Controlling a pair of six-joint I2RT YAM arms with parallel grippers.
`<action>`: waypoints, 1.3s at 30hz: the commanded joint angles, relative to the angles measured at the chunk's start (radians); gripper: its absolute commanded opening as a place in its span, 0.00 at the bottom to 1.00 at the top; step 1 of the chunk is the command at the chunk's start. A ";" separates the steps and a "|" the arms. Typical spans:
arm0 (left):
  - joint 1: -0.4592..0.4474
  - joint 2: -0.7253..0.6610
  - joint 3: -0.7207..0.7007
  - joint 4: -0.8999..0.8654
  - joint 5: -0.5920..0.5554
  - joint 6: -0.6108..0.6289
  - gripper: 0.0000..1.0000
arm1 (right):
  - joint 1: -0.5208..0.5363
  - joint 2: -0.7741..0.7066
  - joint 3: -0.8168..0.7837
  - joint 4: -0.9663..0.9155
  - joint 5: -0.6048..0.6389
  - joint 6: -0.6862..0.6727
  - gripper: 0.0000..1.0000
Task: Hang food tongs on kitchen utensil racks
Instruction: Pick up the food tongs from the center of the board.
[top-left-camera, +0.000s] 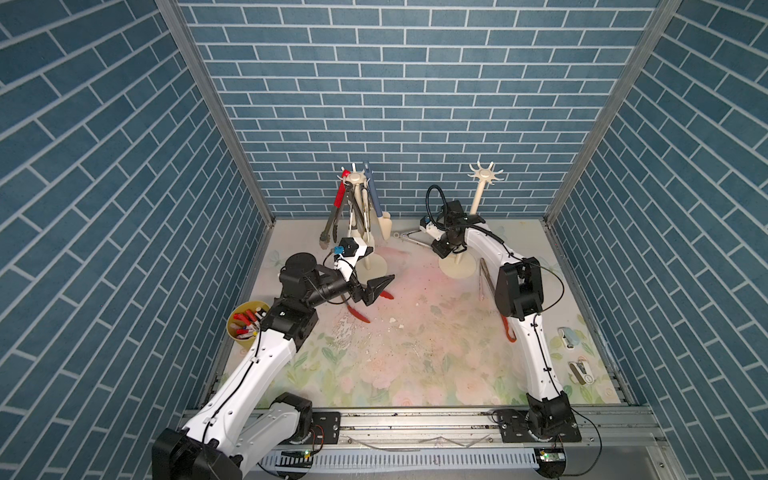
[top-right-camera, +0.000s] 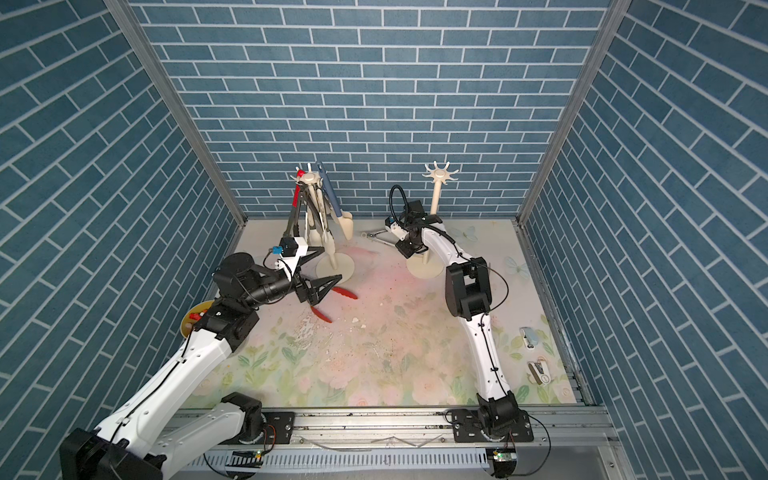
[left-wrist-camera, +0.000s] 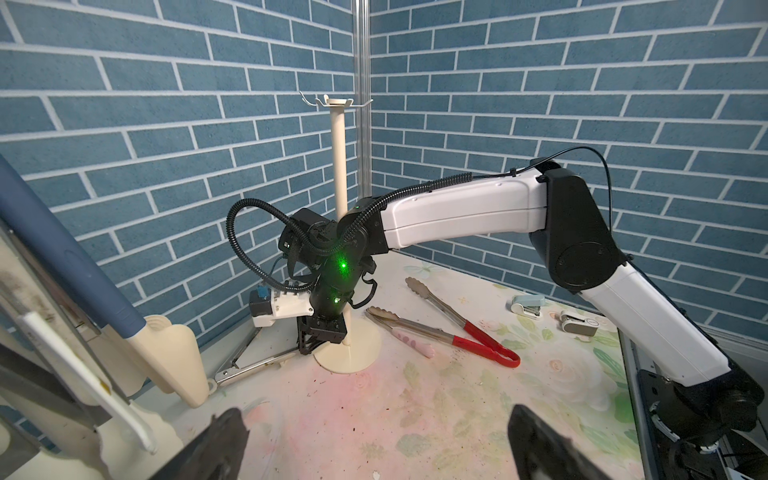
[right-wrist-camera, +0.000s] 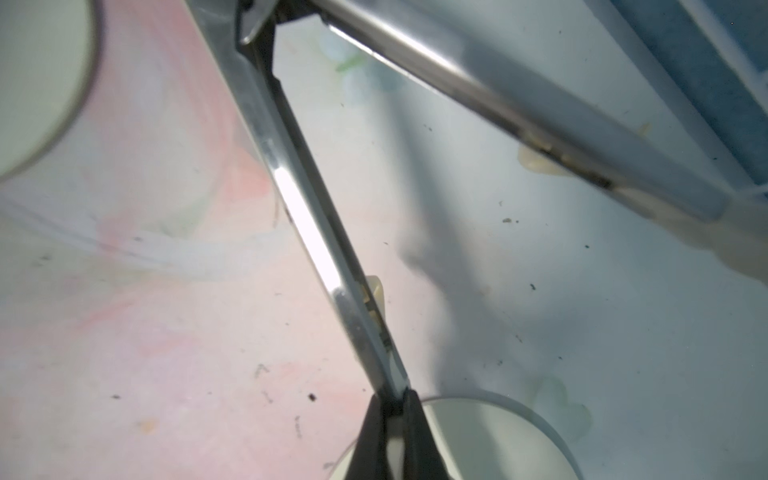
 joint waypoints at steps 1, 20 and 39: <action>0.009 -0.016 0.018 0.027 0.015 -0.013 0.99 | 0.024 -0.090 -0.024 0.037 -0.124 0.115 0.00; 0.018 -0.017 0.008 0.056 0.019 -0.035 0.99 | 0.057 -0.250 -0.258 0.084 -0.161 0.349 0.00; 0.020 -0.007 0.002 0.065 0.006 -0.040 0.99 | 0.176 -0.589 -0.805 0.296 -0.082 0.443 0.00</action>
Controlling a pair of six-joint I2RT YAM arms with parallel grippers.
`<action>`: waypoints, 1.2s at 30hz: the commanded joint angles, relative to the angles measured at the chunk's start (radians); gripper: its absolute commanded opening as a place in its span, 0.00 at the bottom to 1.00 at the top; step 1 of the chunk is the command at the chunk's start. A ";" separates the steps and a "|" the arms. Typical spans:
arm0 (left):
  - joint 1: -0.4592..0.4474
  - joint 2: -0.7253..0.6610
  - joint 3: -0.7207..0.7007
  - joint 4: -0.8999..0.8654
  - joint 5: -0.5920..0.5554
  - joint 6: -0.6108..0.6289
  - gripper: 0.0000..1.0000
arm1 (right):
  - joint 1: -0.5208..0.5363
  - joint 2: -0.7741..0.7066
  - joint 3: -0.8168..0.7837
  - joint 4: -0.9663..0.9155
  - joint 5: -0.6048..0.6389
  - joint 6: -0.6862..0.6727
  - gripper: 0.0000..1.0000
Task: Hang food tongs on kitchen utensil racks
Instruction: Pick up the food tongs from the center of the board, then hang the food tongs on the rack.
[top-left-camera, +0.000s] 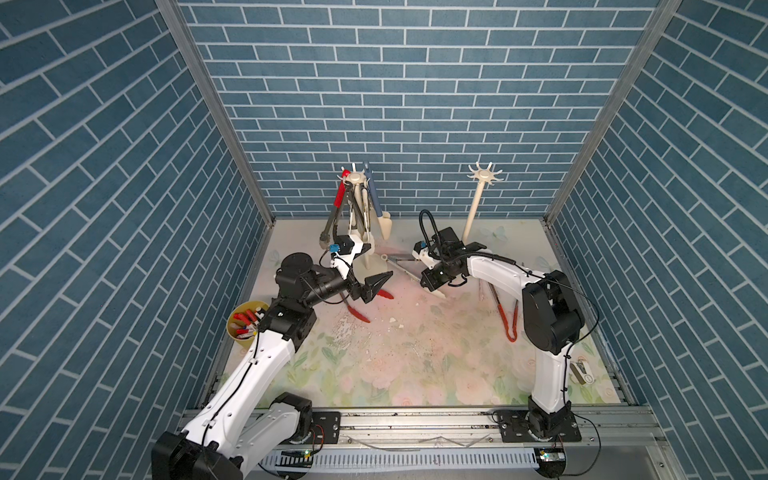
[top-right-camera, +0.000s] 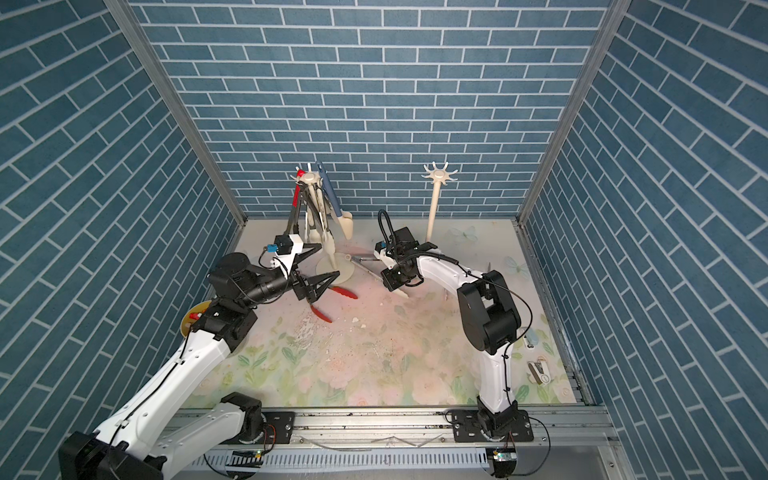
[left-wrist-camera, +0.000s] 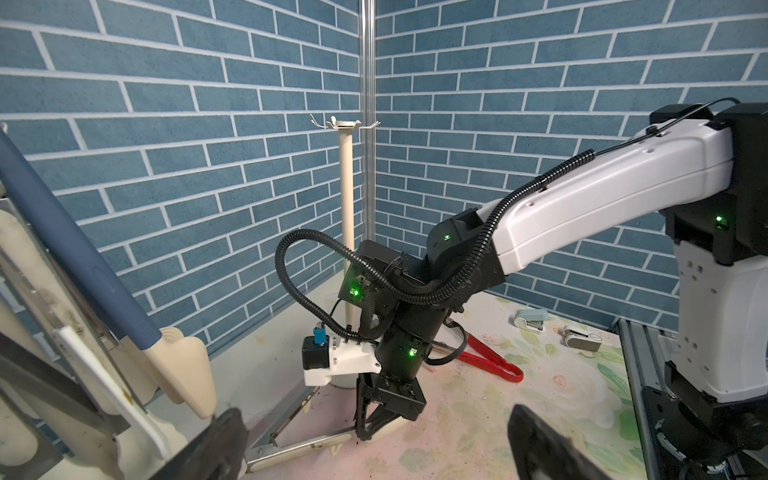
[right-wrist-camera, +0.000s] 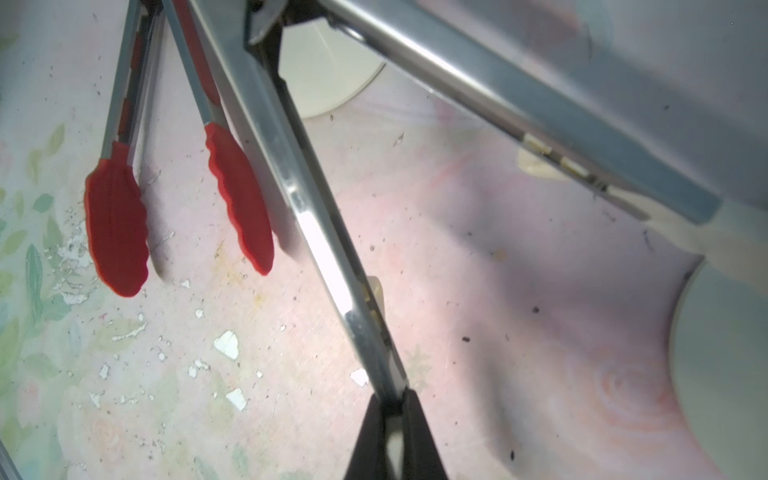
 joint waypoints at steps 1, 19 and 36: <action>0.006 0.001 0.001 0.028 0.002 -0.005 0.99 | 0.012 -0.095 -0.059 0.085 0.027 0.058 0.00; 0.006 0.008 -0.005 0.045 -0.009 -0.022 0.99 | 0.067 -0.501 -0.490 0.304 0.137 0.136 0.00; -0.003 0.022 -0.011 0.050 -0.037 -0.029 0.99 | 0.099 -0.894 -0.799 0.476 0.313 0.174 0.00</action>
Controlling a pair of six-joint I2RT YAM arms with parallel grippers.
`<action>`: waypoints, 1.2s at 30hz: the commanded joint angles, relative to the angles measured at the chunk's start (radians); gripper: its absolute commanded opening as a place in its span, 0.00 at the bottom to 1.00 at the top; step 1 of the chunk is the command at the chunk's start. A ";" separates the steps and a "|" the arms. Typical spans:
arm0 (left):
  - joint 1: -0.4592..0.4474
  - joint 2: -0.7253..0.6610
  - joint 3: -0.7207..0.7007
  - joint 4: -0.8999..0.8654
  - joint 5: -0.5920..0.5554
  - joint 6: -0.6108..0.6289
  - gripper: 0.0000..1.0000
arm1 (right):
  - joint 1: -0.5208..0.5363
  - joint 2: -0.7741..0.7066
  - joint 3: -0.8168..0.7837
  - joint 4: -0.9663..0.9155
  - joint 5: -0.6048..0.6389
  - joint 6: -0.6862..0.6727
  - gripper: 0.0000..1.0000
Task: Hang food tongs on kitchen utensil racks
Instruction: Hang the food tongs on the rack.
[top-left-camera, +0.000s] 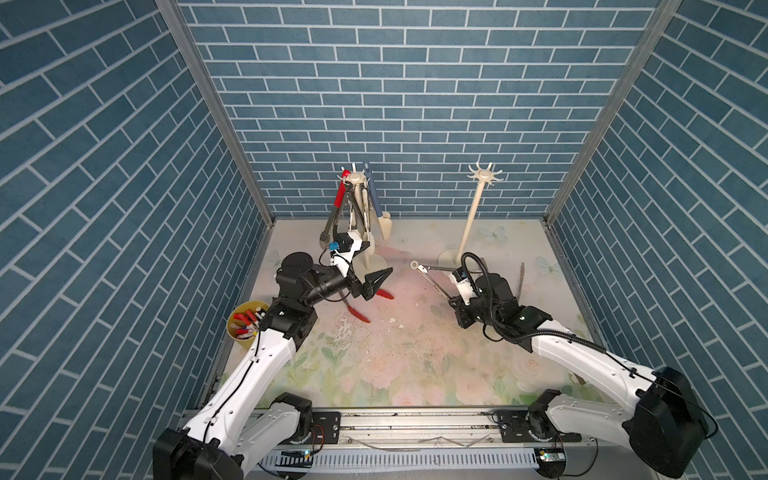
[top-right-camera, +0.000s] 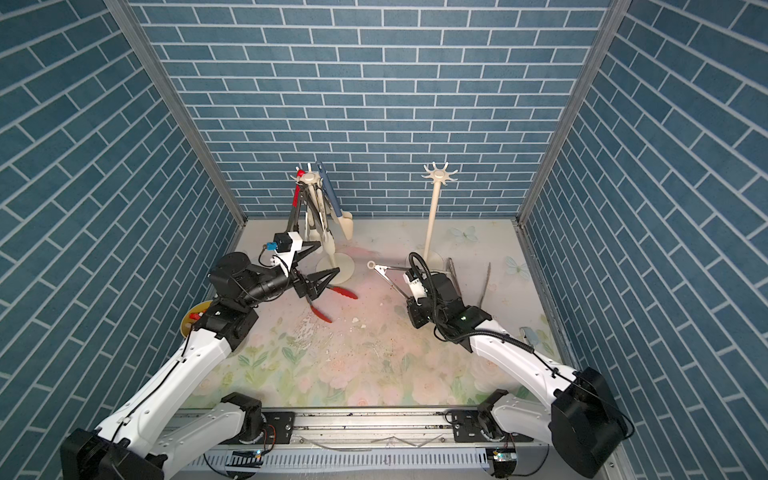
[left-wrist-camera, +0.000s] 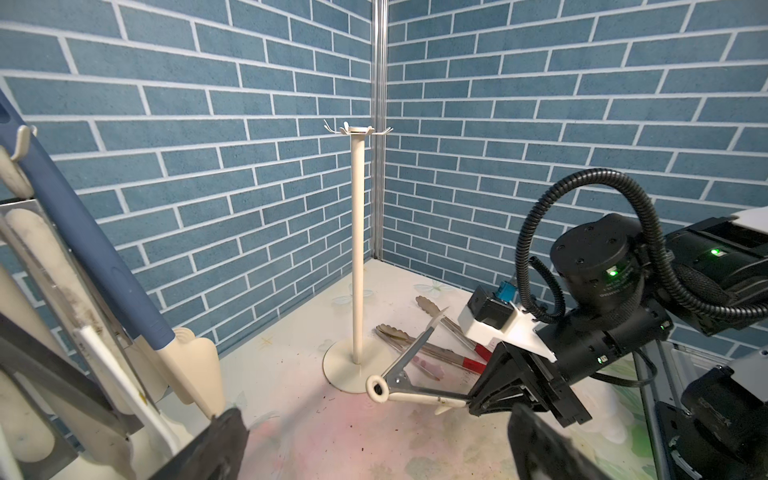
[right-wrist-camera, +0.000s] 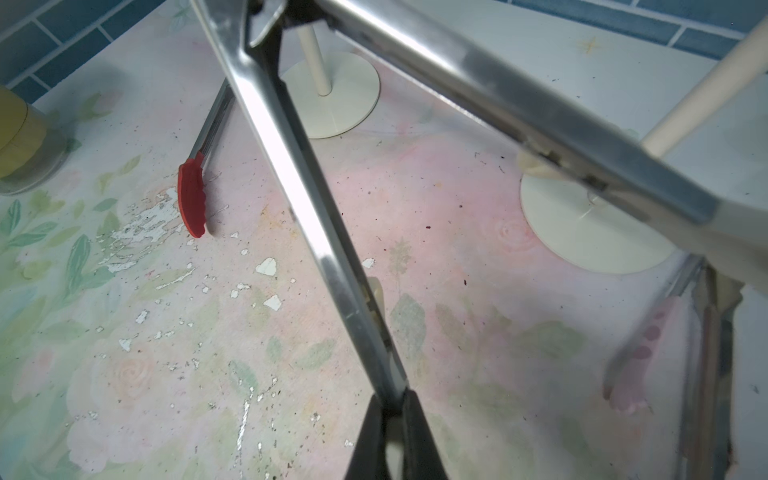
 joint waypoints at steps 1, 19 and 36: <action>-0.004 0.009 -0.011 0.020 -0.008 -0.004 0.99 | 0.007 -0.088 -0.034 0.097 0.066 0.032 0.00; -0.012 -0.005 -0.012 0.028 -0.016 -0.015 0.99 | 0.008 -0.328 -0.042 0.011 0.199 0.045 0.00; -0.015 -0.005 -0.011 0.025 -0.017 -0.015 0.99 | -0.007 -0.350 0.101 -0.055 0.333 0.068 0.00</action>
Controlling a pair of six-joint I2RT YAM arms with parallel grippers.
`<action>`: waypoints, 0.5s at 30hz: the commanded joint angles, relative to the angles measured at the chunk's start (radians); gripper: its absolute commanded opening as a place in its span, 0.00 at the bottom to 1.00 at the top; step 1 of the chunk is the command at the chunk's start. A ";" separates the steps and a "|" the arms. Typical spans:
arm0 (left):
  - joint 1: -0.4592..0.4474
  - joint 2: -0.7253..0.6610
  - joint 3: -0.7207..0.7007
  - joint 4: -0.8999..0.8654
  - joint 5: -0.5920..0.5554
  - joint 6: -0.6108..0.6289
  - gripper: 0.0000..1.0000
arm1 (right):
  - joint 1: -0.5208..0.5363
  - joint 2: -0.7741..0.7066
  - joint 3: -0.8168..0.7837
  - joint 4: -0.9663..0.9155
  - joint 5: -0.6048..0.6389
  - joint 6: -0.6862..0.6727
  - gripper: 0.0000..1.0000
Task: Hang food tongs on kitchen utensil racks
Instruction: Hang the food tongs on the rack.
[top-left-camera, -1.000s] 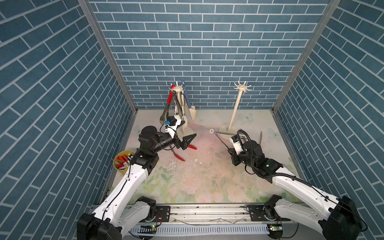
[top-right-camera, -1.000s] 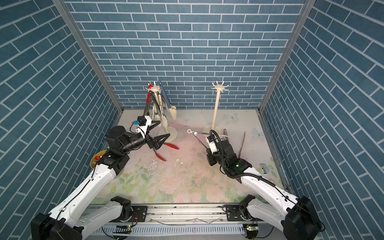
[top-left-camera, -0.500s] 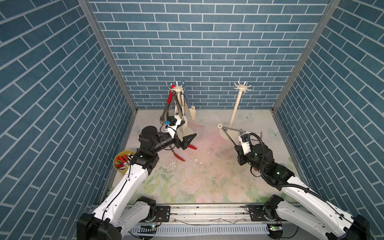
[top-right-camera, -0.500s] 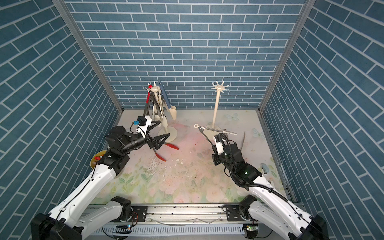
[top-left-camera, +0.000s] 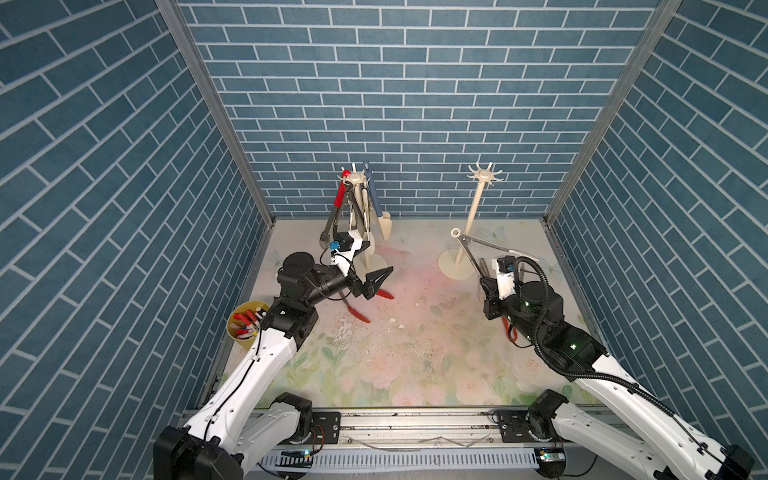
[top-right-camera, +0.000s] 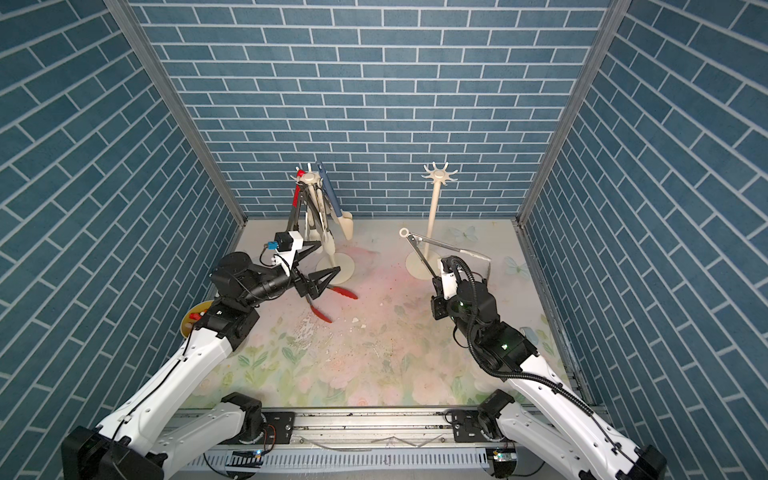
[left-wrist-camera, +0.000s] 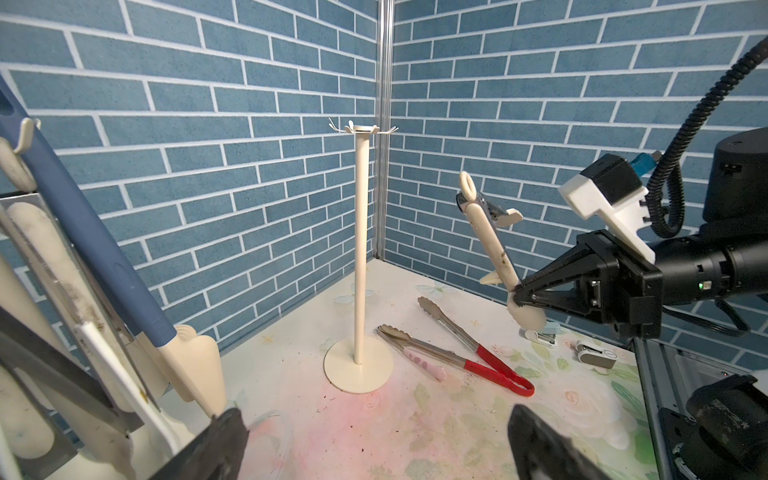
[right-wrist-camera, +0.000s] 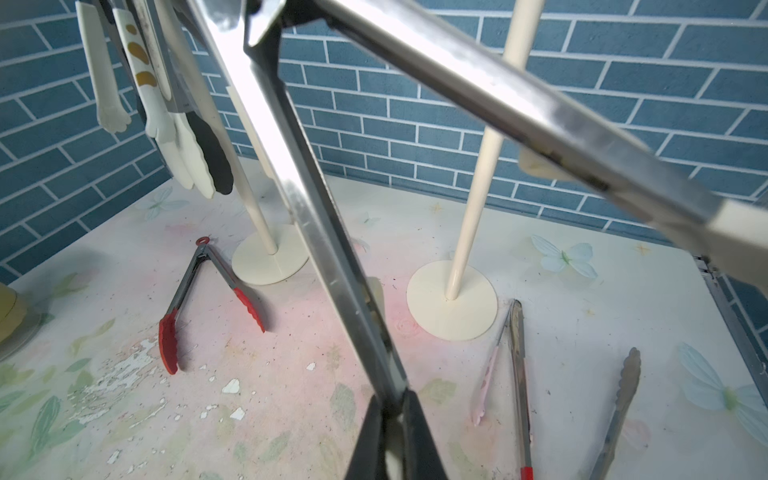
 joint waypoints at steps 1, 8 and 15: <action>-0.005 -0.011 -0.011 0.019 -0.001 -0.006 0.99 | -0.011 -0.004 0.048 0.016 0.065 0.036 0.00; -0.006 -0.009 -0.010 0.016 0.000 -0.004 0.99 | -0.084 0.005 0.080 0.059 0.070 0.044 0.00; -0.005 -0.009 -0.009 0.014 0.003 -0.005 0.99 | -0.174 0.039 0.119 0.083 0.024 0.058 0.00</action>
